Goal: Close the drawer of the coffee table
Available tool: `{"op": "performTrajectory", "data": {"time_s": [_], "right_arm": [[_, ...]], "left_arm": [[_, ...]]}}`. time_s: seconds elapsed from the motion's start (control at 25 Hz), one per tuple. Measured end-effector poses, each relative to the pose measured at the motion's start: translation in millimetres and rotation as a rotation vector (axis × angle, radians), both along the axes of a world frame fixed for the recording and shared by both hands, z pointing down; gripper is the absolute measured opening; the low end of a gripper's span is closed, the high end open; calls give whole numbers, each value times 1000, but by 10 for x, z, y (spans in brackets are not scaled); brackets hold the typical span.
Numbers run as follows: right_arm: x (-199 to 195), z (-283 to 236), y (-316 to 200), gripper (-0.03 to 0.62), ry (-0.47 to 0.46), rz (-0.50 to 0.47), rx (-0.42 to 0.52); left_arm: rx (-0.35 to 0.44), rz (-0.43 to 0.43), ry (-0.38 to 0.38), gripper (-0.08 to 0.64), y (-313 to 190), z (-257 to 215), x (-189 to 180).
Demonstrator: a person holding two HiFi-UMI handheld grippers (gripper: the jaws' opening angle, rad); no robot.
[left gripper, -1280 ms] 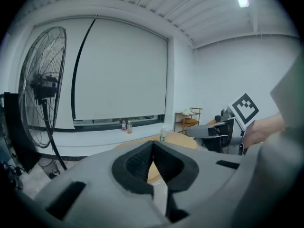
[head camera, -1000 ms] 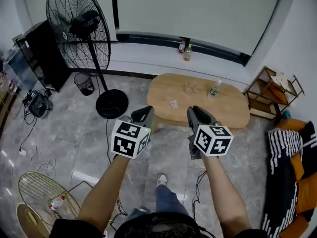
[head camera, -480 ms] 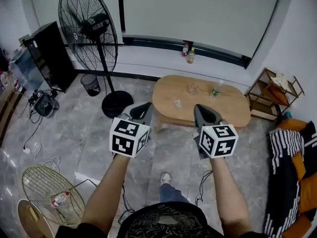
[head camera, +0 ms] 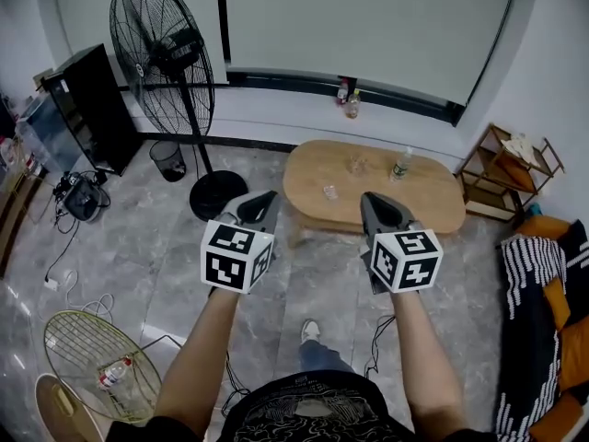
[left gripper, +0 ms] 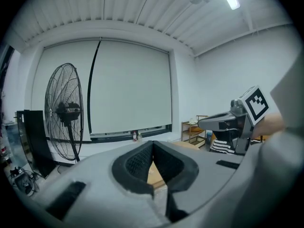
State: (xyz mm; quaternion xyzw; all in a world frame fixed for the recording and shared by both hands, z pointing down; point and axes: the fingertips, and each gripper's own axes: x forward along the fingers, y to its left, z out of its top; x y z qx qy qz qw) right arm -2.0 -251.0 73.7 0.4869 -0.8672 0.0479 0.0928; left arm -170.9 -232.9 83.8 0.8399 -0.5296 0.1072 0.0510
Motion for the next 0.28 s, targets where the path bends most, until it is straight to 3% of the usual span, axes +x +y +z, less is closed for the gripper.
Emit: {"op": "performTrajectory", "data": {"time_s": [0.28], "right_arm": [[74, 27, 49, 5, 7, 2, 10]], "left_arm": [[14, -1, 2, 8, 41, -19, 86]]}}
